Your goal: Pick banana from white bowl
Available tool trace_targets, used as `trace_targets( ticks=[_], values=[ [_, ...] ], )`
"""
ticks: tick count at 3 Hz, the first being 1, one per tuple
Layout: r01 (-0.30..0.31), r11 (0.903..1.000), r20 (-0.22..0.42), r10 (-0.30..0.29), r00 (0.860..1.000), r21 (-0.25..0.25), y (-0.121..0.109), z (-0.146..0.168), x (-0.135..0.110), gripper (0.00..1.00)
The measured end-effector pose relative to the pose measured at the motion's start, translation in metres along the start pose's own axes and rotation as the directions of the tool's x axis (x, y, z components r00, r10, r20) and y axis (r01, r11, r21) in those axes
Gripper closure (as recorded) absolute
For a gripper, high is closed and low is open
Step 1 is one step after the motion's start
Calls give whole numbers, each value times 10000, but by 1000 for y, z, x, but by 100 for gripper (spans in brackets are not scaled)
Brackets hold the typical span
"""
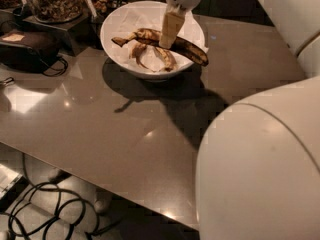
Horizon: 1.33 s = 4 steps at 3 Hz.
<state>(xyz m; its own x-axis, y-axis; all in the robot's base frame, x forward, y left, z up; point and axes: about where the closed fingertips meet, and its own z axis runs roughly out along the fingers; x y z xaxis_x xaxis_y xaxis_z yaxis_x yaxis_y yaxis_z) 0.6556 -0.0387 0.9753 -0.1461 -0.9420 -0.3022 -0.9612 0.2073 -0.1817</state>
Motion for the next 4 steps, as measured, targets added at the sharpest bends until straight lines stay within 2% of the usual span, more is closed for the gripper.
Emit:
trace_targets(
  ticks=[1, 2, 3, 4],
  values=[
    [177, 9998, -625, -176, 9979, 15, 62, -11, -5, 100],
    [182, 9998, -593, -180, 9981, 27, 63, -10, -3, 100],
    [355, 9991, -431, -364, 9984, -211, 78, -15, -1, 100],
    [217, 9977, -464, -247, 9986, -644, 126, -31, 11, 100]
  ],
)
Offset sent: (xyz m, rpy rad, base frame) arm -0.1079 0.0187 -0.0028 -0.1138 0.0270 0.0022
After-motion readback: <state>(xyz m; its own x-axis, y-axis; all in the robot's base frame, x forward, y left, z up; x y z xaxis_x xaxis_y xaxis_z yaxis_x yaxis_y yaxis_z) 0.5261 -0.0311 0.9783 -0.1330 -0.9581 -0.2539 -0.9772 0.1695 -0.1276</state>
